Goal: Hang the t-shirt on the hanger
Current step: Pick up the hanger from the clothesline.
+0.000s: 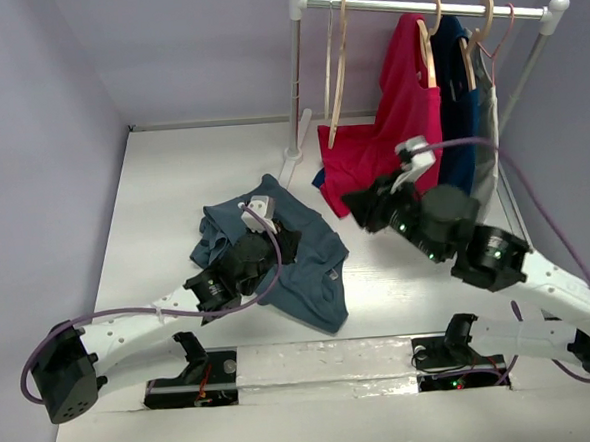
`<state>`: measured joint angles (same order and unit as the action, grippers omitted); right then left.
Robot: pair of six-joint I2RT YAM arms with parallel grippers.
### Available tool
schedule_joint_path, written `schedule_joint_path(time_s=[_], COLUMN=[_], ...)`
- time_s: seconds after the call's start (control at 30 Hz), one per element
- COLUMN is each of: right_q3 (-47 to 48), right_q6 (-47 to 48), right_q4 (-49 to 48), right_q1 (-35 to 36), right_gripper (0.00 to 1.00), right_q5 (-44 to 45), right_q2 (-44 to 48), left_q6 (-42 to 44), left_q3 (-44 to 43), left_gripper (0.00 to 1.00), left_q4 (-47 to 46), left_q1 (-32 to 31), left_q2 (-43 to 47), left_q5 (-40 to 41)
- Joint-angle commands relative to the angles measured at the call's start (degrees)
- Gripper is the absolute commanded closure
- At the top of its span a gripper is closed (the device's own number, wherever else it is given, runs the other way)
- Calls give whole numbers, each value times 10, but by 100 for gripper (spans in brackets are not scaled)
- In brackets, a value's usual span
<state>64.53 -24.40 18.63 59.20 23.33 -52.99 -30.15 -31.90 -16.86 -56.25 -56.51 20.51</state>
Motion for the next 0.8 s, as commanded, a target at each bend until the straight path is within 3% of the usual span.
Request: schedule_joint_path(time_s=[0.0,0.07,0.13,0.17,0.27,0.3,0.43,0.63,0.77], right_q3=[101,162,224,289,395,467,536,601,594], right_q6=[91,149,149,144,132,130,148,157,153], right_q4=[-5,-32,-11,0,58,75,64,72,72], right_q1=[0,-40,-95,-155,-237,-242,-248,-261,-261], right_gripper=[64,47,42,38,35,35,35,37,37], right_q5=[149,172,139,98,37,30,36,31,18], right_q2=[-42,-71,-133,-158,-274,-304,-383,-452,-468], left_q6=[58,70,81,84,94,99,100,94,91], left_q3=[-21,-10,2,13,22,23,31,18,11], left_gripper=[91,85,78,76,68,67,65,65,65], left_q4=[-50,-72,-95,-102,-110,-111,-121,-114,-110], left_q1=[-4,-4,-4,-4,-4,-4,2,2,2], left_q2=[-3,-7,-14,-16,-22,-19,-15,-44,-58], left_q5=[44,51,54,55,51,43,44,26,14])
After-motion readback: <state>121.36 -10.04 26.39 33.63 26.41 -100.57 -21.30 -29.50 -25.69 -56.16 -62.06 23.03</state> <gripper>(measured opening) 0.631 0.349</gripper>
